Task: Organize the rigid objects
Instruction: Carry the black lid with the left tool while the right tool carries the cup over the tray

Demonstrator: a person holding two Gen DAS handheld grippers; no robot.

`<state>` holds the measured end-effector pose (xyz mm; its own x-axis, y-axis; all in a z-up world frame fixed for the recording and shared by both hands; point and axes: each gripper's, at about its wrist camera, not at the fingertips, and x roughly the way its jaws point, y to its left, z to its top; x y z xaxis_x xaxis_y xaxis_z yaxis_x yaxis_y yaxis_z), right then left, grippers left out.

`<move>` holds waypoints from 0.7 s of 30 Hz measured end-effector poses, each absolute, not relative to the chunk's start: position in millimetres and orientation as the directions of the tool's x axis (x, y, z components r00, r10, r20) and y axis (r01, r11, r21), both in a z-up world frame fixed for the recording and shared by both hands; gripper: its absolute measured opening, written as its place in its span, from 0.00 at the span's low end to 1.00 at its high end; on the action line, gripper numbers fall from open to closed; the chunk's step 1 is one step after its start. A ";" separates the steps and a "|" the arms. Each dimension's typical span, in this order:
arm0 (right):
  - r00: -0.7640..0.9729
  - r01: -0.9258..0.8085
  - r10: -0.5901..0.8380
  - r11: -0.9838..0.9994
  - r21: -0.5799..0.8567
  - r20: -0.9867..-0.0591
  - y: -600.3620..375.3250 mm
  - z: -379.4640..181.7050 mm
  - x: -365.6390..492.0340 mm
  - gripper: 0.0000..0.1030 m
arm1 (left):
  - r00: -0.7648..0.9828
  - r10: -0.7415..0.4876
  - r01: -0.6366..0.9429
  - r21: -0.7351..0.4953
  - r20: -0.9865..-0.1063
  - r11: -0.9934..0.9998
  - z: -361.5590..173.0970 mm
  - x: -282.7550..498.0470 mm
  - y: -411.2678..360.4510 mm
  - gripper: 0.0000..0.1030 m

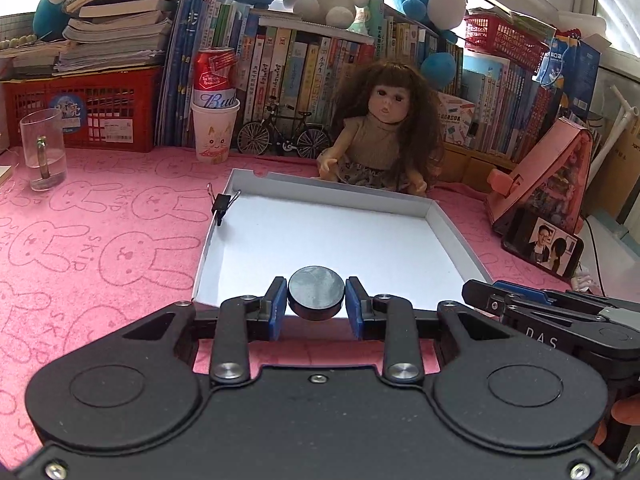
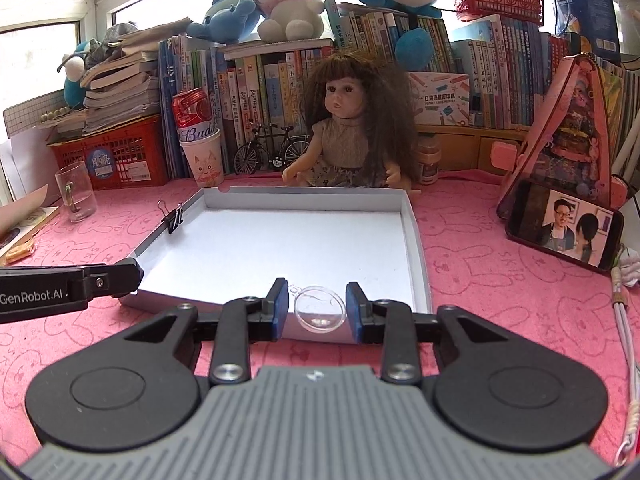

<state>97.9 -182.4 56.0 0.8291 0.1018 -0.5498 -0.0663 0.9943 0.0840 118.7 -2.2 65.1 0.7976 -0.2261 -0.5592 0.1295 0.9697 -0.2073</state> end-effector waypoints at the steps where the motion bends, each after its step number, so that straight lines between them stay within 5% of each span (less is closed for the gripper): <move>1: 0.819 -0.062 0.105 0.994 0.095 -0.564 -184.4 56.3 107.1 0.35 | 0.793 -0.228 0.128 -0.210 -0.565 0.969 65.2 126.0 -2.9 0.29; 21: 0.705 -0.053 0.169 0.981 0.186 -0.689 -191.7 24.6 190.5 0.35 | 0.700 -0.200 0.092 -0.191 -0.686 0.977 17.1 214.0 -24.9 0.29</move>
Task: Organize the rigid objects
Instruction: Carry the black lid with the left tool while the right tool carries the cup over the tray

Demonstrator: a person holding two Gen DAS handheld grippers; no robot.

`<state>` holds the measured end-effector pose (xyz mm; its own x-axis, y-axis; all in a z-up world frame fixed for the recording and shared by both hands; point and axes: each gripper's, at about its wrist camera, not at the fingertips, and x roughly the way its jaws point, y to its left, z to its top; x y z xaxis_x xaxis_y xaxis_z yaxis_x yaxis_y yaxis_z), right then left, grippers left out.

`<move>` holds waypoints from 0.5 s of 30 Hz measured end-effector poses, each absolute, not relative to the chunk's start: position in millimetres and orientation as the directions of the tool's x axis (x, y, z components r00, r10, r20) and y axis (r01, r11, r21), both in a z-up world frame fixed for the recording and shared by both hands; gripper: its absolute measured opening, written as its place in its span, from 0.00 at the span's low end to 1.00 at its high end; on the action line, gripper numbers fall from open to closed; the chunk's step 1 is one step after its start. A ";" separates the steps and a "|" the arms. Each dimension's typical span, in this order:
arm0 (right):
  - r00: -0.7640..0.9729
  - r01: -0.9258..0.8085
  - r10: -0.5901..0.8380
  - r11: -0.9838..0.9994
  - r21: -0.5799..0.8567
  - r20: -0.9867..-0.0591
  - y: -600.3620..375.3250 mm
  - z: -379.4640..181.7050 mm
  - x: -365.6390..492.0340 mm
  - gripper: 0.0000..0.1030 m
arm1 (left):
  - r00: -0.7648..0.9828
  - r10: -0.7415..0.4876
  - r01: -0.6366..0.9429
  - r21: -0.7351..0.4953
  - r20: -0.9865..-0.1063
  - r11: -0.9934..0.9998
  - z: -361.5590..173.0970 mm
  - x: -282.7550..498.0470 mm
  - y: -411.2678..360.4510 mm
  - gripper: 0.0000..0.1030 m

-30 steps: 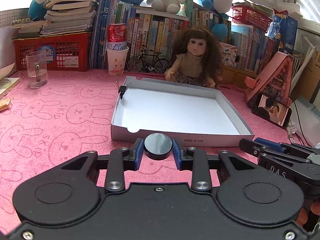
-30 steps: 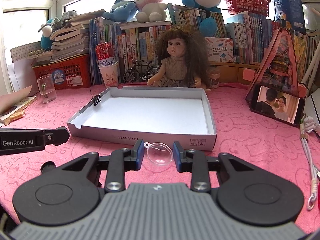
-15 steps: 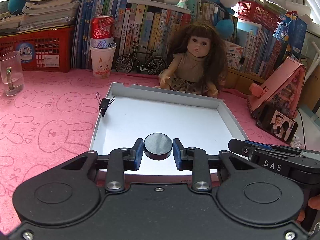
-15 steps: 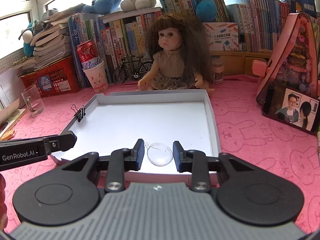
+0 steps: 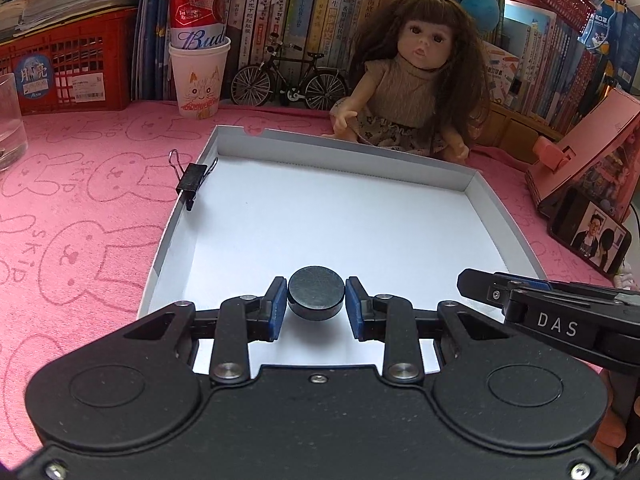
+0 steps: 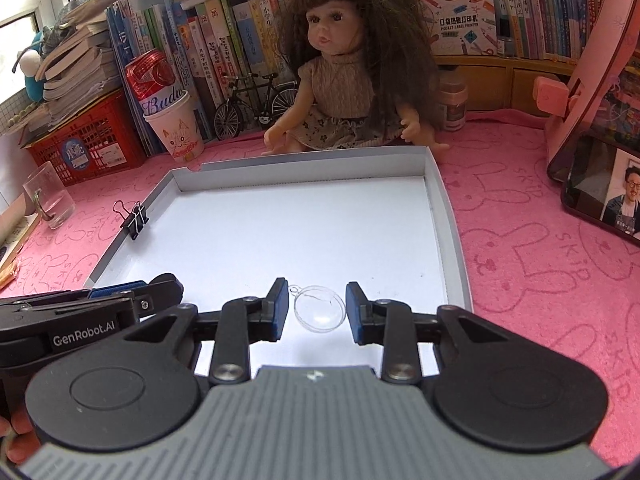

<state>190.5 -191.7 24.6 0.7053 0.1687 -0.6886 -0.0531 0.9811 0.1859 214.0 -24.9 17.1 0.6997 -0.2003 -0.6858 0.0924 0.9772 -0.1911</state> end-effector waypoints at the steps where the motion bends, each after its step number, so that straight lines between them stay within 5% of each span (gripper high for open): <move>1: 0.704 -0.053 0.166 0.982 0.182 -0.690 -191.2 23.7 191.6 0.35 | 0.699 -0.201 0.095 -0.190 -0.686 0.977 16.7 213.8 -25.9 0.29; 15: 0.692 -0.040 0.136 0.988 0.150 -0.709 -188.9 14.2 196.8 0.36 | 0.689 -0.192 0.097 -0.173 -0.699 0.980 8.1 214.2 -31.4 0.29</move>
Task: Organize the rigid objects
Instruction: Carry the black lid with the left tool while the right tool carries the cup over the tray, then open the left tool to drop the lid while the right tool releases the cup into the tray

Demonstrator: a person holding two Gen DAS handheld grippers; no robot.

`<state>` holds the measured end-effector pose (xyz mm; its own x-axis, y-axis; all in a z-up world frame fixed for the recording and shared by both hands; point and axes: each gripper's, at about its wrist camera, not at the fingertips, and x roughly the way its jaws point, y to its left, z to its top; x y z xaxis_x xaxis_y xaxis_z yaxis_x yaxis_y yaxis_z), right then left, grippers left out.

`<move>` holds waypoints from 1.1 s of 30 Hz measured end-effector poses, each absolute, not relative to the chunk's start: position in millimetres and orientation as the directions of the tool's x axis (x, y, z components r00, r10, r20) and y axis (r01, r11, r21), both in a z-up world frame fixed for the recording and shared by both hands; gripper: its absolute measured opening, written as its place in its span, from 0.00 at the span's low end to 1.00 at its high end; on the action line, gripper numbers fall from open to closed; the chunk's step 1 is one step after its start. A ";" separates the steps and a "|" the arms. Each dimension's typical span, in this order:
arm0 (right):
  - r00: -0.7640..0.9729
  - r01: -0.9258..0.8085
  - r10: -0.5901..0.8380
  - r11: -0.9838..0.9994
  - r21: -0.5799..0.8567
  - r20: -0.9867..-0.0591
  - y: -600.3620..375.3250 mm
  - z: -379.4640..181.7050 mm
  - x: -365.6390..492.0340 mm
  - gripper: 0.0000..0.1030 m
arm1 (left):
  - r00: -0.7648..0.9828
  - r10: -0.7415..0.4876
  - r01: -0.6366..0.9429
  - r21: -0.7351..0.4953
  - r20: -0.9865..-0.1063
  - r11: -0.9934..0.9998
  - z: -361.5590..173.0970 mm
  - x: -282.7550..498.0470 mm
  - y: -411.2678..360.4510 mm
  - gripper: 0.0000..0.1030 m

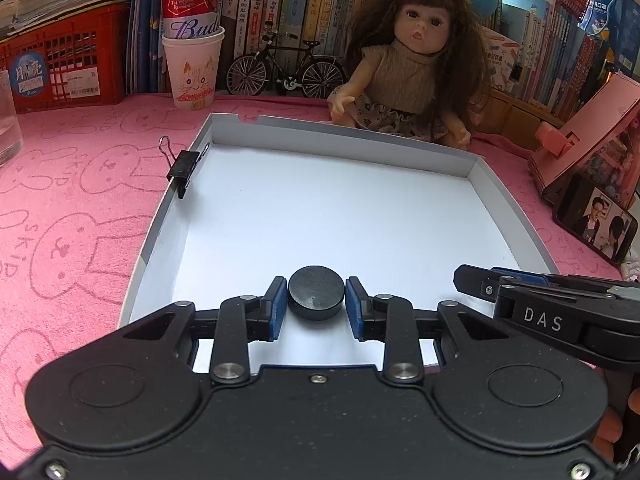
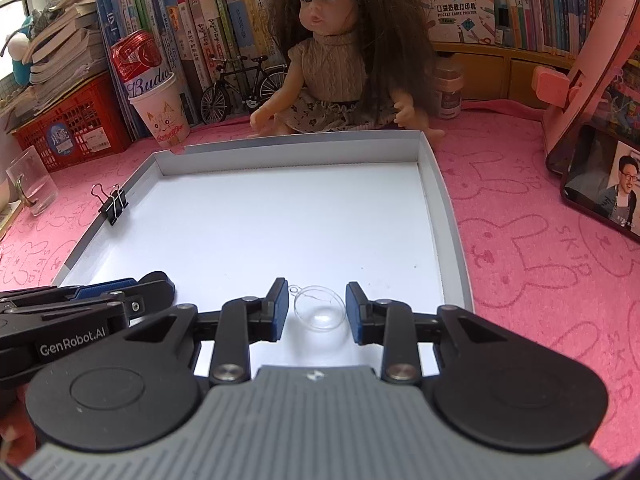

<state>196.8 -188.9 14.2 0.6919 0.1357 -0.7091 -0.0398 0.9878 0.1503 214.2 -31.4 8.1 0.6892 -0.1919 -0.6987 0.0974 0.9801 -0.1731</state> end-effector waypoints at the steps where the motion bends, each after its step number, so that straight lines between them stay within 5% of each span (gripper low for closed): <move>1: 0.693 -0.040 0.135 0.988 0.150 -0.708 -188.9 14.1 196.6 0.36 | 0.690 -0.190 0.098 -0.169 -0.698 0.981 7.9 213.8 -31.7 0.29; 15: 0.700 -0.064 0.136 0.990 0.128 -0.701 -185.0 13.6 192.8 0.39 | 0.700 -0.186 0.099 -0.165 -0.689 0.981 10.8 211.6 -32.0 0.29; 18: 0.709 -0.068 0.136 0.990 0.124 -0.692 -184.4 16.9 190.1 0.53 | 0.711 -0.191 0.110 -0.161 -0.677 0.981 16.0 206.9 -32.0 0.35; 29: 0.748 -0.076 0.121 0.992 0.097 -0.653 -186.2 33.0 172.5 0.72 | 0.748 -0.197 0.145 -0.134 -0.634 0.980 37.4 182.8 -32.4 0.69; 33: 0.761 -0.074 0.113 0.993 0.087 -0.639 -187.9 38.5 164.1 0.75 | 0.765 -0.204 0.165 -0.119 -0.611 0.979 44.9 169.9 -32.8 0.74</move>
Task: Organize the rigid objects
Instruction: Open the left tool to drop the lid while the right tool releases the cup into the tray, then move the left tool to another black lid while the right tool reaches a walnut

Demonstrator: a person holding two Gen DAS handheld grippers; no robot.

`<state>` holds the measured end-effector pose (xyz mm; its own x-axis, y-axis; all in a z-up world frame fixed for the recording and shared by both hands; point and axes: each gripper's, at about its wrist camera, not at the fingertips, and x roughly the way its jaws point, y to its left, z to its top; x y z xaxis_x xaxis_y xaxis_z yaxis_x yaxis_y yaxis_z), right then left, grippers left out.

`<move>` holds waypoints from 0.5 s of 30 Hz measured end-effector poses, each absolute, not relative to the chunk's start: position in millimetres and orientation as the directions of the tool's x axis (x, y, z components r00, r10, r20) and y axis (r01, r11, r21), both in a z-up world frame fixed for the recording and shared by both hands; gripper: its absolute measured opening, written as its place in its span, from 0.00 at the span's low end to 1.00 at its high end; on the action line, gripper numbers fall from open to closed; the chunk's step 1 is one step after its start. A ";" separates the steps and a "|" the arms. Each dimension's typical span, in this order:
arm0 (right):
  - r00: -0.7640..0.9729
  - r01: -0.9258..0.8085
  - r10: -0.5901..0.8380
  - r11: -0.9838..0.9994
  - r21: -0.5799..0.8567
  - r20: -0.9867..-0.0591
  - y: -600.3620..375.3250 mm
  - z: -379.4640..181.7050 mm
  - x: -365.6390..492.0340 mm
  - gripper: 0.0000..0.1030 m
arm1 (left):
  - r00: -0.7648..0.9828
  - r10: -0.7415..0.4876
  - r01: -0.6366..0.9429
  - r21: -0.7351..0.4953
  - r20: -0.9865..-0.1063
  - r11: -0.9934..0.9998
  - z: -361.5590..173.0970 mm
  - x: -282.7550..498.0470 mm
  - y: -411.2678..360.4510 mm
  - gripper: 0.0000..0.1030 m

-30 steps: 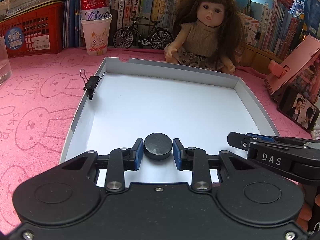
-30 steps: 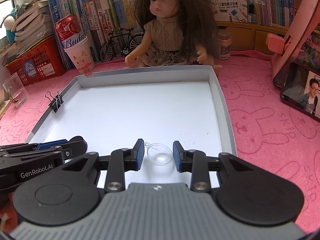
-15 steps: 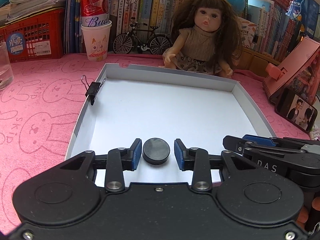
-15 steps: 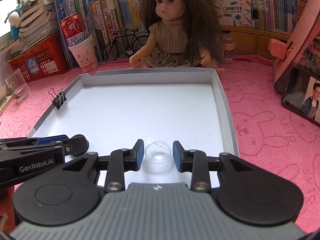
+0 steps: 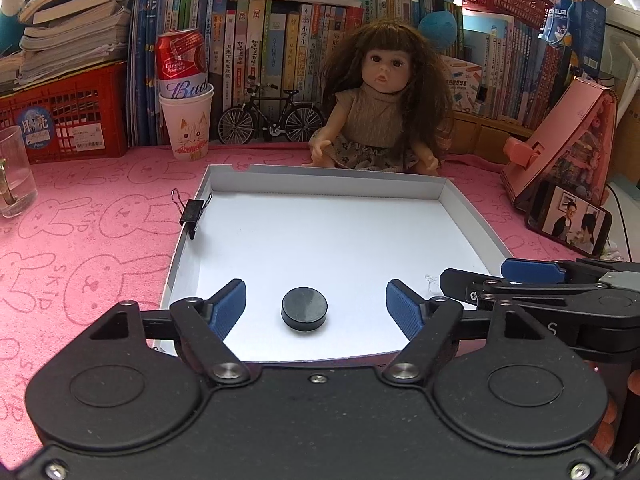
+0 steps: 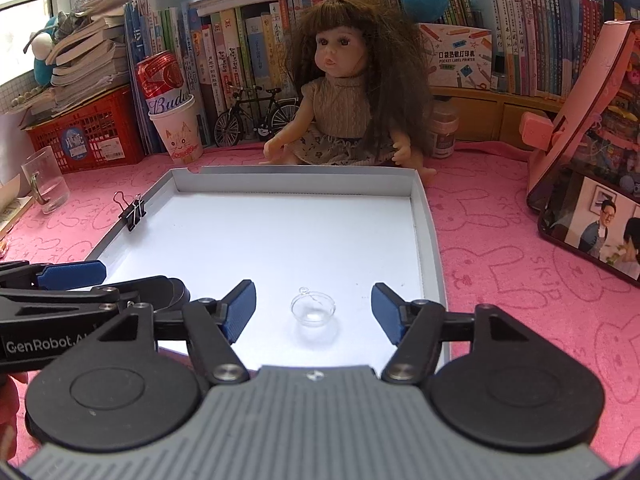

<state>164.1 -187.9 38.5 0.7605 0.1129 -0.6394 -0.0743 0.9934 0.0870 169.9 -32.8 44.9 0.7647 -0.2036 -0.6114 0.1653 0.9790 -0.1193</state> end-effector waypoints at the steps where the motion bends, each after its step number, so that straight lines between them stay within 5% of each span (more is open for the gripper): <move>1: 0.764 -0.075 0.111 0.994 0.084 -0.636 -188.2 39.9 161.9 0.77 | 0.768 -0.205 0.168 -0.117 -0.607 0.979 46.4 166.9 -32.7 0.75; 15: 0.790 -0.067 0.082 0.997 0.047 -0.608 -191.6 49.5 127.5 0.84 | 0.789 -0.236 0.187 -0.145 -0.568 0.972 55.4 125.4 -19.0 0.81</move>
